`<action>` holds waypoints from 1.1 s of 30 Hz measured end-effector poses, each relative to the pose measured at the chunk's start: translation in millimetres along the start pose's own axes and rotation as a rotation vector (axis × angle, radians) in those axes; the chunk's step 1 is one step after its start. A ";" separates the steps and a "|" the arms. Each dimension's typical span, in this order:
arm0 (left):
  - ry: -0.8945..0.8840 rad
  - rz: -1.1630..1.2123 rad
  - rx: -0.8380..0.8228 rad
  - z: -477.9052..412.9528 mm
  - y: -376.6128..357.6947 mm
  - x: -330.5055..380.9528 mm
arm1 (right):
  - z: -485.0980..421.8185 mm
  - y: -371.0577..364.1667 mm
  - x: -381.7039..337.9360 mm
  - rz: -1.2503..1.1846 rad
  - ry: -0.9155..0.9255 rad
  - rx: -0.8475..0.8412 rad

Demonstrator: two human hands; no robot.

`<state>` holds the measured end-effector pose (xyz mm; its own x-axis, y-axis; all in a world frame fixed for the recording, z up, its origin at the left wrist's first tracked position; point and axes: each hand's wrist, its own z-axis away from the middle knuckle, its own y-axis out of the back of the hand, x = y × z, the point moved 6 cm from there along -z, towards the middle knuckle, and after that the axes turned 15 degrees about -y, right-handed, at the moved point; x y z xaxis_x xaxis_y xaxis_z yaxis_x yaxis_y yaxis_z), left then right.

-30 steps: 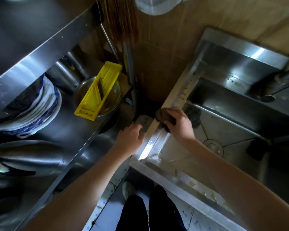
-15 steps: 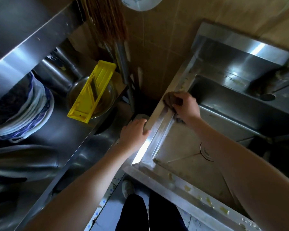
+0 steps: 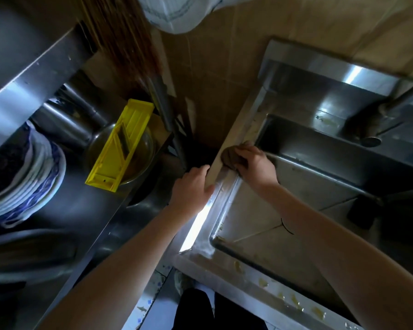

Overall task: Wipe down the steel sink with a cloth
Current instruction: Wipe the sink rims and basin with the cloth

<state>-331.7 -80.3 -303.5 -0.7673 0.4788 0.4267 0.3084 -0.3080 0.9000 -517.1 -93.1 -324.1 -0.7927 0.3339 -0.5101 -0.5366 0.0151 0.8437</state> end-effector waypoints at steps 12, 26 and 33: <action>-0.073 -0.031 -0.030 -46.6 -2.3 3.5 | -84.3 35.9 6.6 0.025 -0.201 0.091; -0.113 0.040 -0.066 -82.7 -0.4 13.6 | -65.4 30.4 13.4 -0.055 -0.088 0.119; -0.091 -0.005 -0.089 -113.4 -2.1 16.8 | -105.9 42.3 19.3 -0.014 -0.215 0.141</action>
<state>-409.0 -164.8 -308.2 -0.7129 0.5521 0.4324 0.2507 -0.3752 0.8924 -585.7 -185.8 -316.0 -0.6976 0.5254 -0.4871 -0.4890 0.1476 0.8597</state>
